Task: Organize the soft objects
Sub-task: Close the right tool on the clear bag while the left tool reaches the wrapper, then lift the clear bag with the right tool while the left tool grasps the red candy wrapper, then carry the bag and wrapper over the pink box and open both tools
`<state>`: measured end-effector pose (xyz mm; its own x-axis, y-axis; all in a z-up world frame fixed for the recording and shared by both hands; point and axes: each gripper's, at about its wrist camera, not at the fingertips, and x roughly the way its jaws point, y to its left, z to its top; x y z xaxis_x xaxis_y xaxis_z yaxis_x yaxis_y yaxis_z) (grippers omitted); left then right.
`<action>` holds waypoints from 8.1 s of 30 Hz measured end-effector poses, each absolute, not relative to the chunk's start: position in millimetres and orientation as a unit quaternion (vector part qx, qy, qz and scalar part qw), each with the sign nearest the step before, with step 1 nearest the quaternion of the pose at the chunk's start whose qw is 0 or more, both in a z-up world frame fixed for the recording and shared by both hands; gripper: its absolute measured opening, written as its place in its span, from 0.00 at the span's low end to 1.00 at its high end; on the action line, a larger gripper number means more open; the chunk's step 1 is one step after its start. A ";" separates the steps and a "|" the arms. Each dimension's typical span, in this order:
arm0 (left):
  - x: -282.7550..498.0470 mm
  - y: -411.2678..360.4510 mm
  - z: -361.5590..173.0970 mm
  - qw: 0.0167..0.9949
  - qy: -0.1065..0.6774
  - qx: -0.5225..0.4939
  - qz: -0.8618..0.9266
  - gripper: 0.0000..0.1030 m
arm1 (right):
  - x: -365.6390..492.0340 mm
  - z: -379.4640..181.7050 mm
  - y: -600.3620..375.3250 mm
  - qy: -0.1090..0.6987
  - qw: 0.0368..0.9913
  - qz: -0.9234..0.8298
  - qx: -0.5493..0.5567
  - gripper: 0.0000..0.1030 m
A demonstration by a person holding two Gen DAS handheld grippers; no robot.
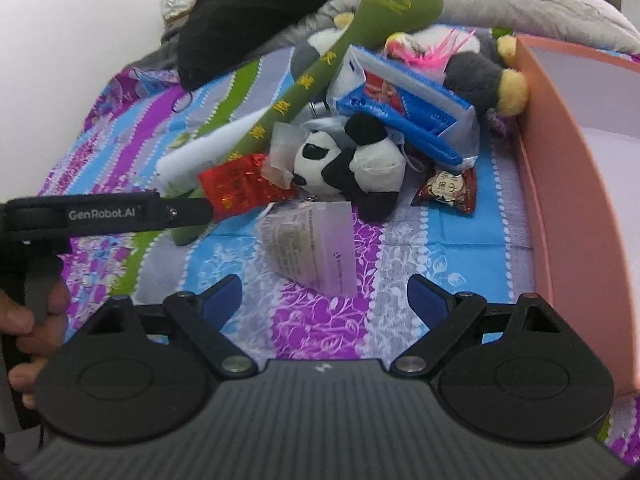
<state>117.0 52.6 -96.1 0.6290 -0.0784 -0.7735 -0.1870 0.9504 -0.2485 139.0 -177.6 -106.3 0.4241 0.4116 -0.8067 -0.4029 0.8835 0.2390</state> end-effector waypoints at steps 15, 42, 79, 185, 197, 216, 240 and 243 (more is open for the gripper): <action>173.3 70.0 -139.7 0.880 0.436 -0.181 0.041 0.23 | 178.3 -152.6 -141.7 0.489 0.830 0.267 -0.017 0.73; 71.3 35.7 -70.3 0.906 0.369 -0.208 -0.003 0.00 | 90.4 -86.7 -169.3 0.448 0.857 0.256 0.002 0.09; -15.2 24.0 -97.1 0.885 0.460 -0.065 -0.021 0.59 | 62.2 -99.9 -233.5 0.475 0.856 0.201 0.019 0.67; 17.4 -36.0 17.5 0.923 0.353 -0.144 -0.045 0.40 | 48.8 19.8 -234.9 0.333 0.919 0.210 -0.023 0.29; 80.7 -108.3 64.0 0.928 0.326 -0.128 -0.128 0.41 | 90.8 56.3 -303.8 0.297 0.945 0.138 -0.004 0.29; 215.4 -240.8 -23.7 0.867 0.438 -0.092 -0.219 0.41 | 178.0 -45.3 -411.1 0.424 0.904 0.048 0.037 0.29; 249.8 -261.9 -52.2 0.853 0.475 -0.070 -0.205 0.46 | 194.7 -72.2 -430.9 0.451 0.889 0.049 0.071 0.53; 237.1 -254.6 -34.8 0.862 0.459 -0.071 -0.203 0.46 | 184.3 -53.3 -426.6 0.431 0.898 0.053 0.073 0.53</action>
<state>237.1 -254.6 -34.8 0.4961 -0.4149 -0.7627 0.2844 0.9076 -0.3088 184.3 -426.6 -53.3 0.6221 0.1576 -0.7669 -0.0318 0.9838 0.1764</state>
